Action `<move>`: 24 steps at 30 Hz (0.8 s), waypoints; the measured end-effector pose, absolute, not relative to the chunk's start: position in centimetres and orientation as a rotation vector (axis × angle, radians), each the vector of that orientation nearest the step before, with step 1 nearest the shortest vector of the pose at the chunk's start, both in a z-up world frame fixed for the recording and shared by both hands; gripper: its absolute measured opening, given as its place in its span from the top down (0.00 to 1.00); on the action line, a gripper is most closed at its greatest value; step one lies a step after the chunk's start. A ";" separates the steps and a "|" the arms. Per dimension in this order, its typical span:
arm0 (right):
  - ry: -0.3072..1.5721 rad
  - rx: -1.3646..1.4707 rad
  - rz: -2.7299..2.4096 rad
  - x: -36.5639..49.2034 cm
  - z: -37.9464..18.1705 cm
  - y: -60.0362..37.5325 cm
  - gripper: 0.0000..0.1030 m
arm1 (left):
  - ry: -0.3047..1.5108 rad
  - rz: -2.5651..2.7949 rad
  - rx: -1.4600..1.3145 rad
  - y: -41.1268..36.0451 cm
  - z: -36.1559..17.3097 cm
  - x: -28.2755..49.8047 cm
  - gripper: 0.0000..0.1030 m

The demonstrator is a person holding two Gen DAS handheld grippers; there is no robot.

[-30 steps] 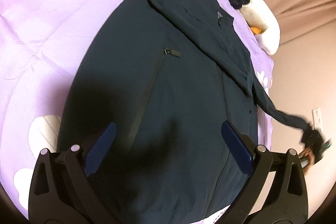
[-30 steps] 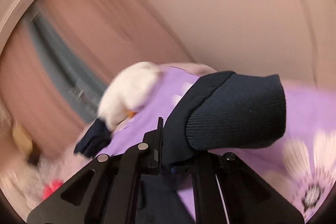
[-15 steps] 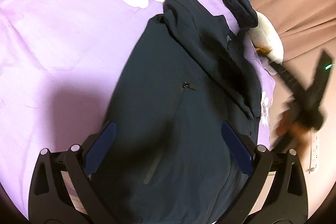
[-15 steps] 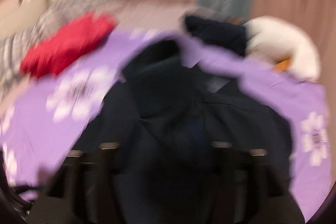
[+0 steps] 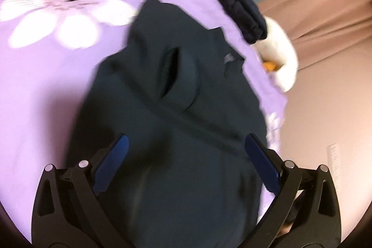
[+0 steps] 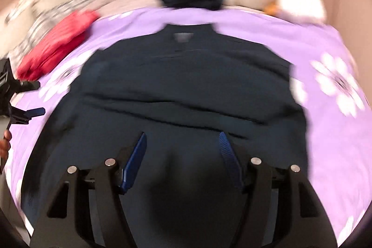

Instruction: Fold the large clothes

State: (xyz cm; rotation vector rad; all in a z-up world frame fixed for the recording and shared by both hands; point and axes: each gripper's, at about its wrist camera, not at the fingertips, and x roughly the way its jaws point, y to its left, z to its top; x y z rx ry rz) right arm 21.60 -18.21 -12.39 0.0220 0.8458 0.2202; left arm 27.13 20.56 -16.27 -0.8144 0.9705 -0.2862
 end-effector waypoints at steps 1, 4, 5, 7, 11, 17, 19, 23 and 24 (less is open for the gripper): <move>0.844 0.059 0.192 21.4 -12.5 -19.9 0.37 | 0.969 -0.269 -0.817 20.2 -16.2 28.4 0.03; 0.837 0.125 0.137 20.9 -13.0 -23.3 0.37 | 0.986 -0.249 -0.788 19.2 -16.4 32.8 0.03; 0.837 0.139 0.127 20.8 -13.1 -24.0 0.37 | 0.993 -0.247 -0.789 19.1 -16.6 33.7 0.03; 0.835 0.156 0.113 20.6 -13.6 -25.3 0.37 | 1.007 -0.224 -0.799 19.0 -17.3 35.6 0.04; 0.837 0.163 0.091 21.1 -14.2 -26.1 0.37 | 1.052 -0.206 -0.846 18.4 -19.4 38.2 0.31; 0.829 0.188 0.079 21.8 -14.7 -26.9 0.37 | 0.991 -0.244 -0.798 16.7 -18.2 39.9 0.96; 0.821 0.190 0.073 22.3 -14.6 -27.0 0.37 | 0.865 -0.334 -0.749 16.6 -15.6 38.9 0.97; 0.806 0.218 0.068 24.0 -14.1 -27.5 0.37 | 0.889 -0.397 -0.613 16.5 -16.1 36.4 0.97; 0.808 0.229 0.061 24.4 -14.1 -27.8 0.37 | 0.946 -0.382 -0.566 16.6 -17.6 35.5 0.97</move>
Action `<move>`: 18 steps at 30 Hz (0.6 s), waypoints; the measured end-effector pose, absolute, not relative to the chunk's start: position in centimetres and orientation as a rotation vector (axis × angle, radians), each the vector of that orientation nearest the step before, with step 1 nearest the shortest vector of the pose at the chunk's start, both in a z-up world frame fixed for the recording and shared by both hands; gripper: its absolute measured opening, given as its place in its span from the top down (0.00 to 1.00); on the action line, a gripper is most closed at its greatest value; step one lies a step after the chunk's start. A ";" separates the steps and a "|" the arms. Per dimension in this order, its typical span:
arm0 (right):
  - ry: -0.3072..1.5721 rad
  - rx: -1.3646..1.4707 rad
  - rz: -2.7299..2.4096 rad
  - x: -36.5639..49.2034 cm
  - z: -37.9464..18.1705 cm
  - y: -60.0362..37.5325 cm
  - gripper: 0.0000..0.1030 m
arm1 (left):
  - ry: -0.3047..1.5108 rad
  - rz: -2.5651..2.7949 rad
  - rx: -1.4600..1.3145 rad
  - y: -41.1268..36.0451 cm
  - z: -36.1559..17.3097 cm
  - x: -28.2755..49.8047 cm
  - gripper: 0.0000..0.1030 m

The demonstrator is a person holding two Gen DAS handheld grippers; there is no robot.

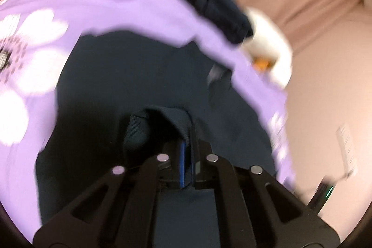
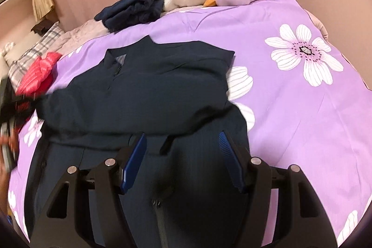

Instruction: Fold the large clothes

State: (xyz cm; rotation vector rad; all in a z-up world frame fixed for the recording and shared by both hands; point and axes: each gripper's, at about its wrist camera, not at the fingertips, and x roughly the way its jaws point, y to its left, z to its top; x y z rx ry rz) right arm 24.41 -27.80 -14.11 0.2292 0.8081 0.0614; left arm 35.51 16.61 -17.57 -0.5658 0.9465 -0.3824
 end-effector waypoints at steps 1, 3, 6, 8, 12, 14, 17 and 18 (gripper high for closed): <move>0.813 0.243 0.059 24.8 -14.2 -28.1 0.37 | 0.973 -0.378 -0.551 16.7 -18.3 35.1 0.97; 0.825 0.260 0.052 25.5 -14.4 -28.6 0.37 | 1.031 -0.369 -0.530 17.5 -20.4 33.5 0.97; 0.838 0.261 0.046 27.4 -14.3 -29.0 0.37 | 1.047 -0.354 -0.538 18.6 -21.0 32.6 0.92; 0.837 0.266 0.058 29.3 -13.9 -28.8 0.37 | 1.047 -0.343 -0.527 18.7 -20.6 32.6 0.89; 0.933 0.217 0.062 32.8 -15.6 -28.4 0.39 | 1.075 -0.304 -0.526 19.3 -19.8 33.5 0.72; 1.026 0.134 0.043 33.0 -17.5 -28.1 0.47 | 1.079 -0.296 -0.564 19.9 -19.6 34.0 0.69; 1.057 0.050 0.088 30.7 -18.9 -28.1 0.47 | 1.072 -0.251 -0.584 21.4 -19.1 34.1 0.51; 1.064 0.072 0.105 30.0 -18.8 -28.7 0.47 | 1.057 -0.223 -0.573 21.8 -18.6 34.0 0.42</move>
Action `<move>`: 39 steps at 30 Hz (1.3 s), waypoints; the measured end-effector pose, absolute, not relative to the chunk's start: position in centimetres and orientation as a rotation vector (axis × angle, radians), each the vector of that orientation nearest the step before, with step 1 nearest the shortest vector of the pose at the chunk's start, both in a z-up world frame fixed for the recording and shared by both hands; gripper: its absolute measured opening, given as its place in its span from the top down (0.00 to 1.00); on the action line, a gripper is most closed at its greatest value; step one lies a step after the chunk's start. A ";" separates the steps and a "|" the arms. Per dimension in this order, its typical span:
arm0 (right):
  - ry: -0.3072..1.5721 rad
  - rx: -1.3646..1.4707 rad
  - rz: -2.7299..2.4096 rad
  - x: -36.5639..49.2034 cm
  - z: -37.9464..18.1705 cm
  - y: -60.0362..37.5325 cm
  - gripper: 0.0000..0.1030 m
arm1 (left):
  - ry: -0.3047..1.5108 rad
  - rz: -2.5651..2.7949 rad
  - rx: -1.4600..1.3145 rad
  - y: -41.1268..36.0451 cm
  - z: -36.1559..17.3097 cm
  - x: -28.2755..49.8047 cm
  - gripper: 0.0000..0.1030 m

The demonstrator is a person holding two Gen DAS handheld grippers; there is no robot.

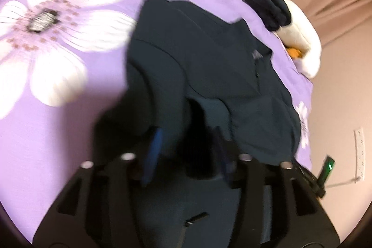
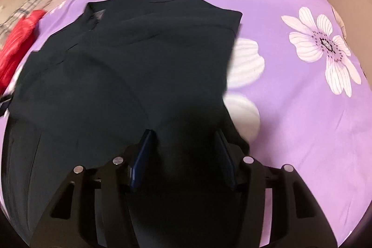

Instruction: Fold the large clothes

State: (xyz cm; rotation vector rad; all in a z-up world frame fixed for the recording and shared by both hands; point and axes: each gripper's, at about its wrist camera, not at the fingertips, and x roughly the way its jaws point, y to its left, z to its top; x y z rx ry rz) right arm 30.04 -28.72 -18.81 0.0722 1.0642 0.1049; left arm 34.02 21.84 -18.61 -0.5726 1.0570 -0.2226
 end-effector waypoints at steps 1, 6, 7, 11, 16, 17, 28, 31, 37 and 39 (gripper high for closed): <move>1.070 0.095 0.117 29.7 -18.6 -29.2 0.47 | 1.041 -0.204 -0.559 22.0 -18.2 34.0 0.39; 0.931 0.301 0.164 29.7 -15.4 -32.9 0.41 | 0.944 -0.219 -0.506 21.0 -14.6 34.0 0.35; 0.905 0.345 0.151 30.2 -15.1 -33.5 0.36 | 0.938 -0.239 -0.502 20.4 -14.2 34.2 0.35; 0.882 0.517 0.080 34.3 -16.2 -35.5 0.34 | 0.951 -0.334 -0.448 16.2 -14.0 34.9 0.35; 0.926 0.670 0.034 39.0 -18.9 -36.7 0.32 | 1.023 -0.346 -0.360 12.2 -16.4 36.2 0.35; 0.938 0.678 0.032 39.5 -19.3 -36.6 0.33 | 1.031 -0.341 -0.350 12.0 -16.8 36.3 0.35; 0.943 0.569 0.025 40.2 -19.6 -36.5 0.91 | 1.084 -0.298 -0.272 10.6 -18.6 39.3 0.35; 0.871 0.513 -0.025 38.9 -17.3 -36.2 0.73 | 1.079 -0.280 -0.274 11.0 -18.1 39.0 0.34; 0.796 0.204 0.220 35.8 -13.3 -29.3 0.72 | 0.974 -0.306 -0.110 8.9 -15.9 36.2 0.23; 0.854 0.088 0.266 35.3 -14.7 -26.3 0.72 | 1.007 -0.313 -0.060 7.9 -17.0 35.8 0.23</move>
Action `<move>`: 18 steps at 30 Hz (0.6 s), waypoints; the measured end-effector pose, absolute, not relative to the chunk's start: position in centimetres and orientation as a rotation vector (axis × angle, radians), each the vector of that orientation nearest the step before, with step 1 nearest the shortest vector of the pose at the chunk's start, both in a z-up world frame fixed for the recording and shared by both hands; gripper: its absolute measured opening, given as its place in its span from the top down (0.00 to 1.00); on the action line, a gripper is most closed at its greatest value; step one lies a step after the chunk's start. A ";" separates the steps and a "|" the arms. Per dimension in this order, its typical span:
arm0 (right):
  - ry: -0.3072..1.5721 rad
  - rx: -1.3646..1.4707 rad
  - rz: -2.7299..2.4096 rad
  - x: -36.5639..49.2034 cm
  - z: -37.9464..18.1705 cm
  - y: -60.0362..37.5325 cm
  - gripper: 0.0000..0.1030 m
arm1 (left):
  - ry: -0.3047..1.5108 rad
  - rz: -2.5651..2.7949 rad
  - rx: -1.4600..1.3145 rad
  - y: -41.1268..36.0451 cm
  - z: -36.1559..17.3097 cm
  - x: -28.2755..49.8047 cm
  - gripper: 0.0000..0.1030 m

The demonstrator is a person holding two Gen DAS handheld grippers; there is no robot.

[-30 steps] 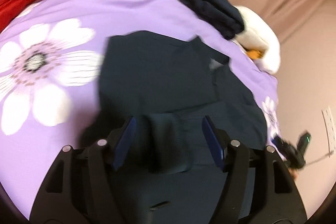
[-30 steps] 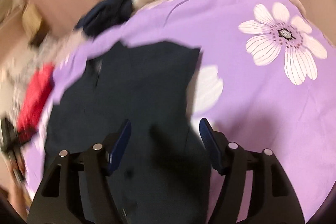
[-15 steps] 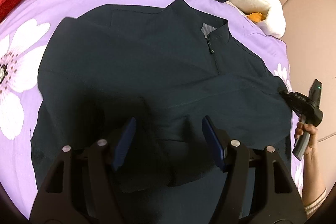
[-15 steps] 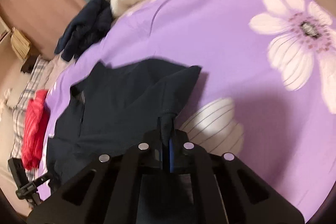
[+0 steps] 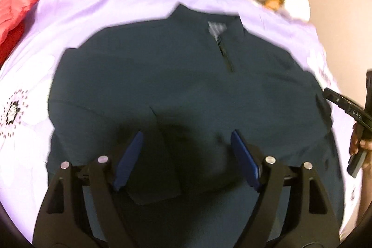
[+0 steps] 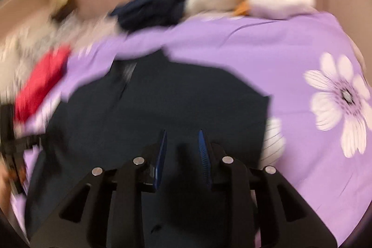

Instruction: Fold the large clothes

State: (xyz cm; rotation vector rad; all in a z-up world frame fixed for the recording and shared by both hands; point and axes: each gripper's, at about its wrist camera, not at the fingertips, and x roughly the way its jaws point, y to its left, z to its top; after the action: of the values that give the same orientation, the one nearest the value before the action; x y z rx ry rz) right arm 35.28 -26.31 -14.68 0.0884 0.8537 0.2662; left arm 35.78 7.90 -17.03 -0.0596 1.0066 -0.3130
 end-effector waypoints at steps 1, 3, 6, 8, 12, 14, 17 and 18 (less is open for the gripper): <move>0.890 0.051 0.276 35.1 -15.7 -25.4 0.72 | 1.024 -0.313 -0.051 7.8 -17.6 35.7 0.23; 0.949 -0.034 0.257 34.0 -17.9 -24.1 0.72 | 1.039 -0.311 -0.015 7.9 -18.9 35.1 0.23; 0.917 -0.108 0.246 31.2 -19.0 -23.8 0.72 | 1.015 -0.330 0.006 8.7 -19.1 34.2 0.23; 0.917 -0.041 0.236 30.0 -18.5 -25.2 0.72 | 1.028 -0.320 -0.068 10.2 -18.5 33.9 0.22; 0.882 0.065 0.240 26.9 -16.3 -27.0 0.68 | 1.014 -0.312 -0.241 14.0 -17.0 31.8 0.11; 0.867 0.093 0.251 24.7 -15.5 -27.3 0.53 | 1.007 -0.298 -0.296 16.1 -16.7 30.0 0.08; 0.875 0.147 0.257 20.8 -15.6 -27.8 0.42 | 1.016 -0.274 -0.383 19.6 -17.0 26.4 0.06; 0.883 0.161 0.249 19.7 -15.7 -27.8 0.40 | 1.020 -0.260 -0.405 20.7 -17.2 25.2 0.05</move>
State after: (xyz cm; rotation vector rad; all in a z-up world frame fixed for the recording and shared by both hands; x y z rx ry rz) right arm 19.69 -27.84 -15.69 0.1608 0.8830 0.2493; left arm 25.19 20.67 -17.22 -0.4046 1.0202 -0.2599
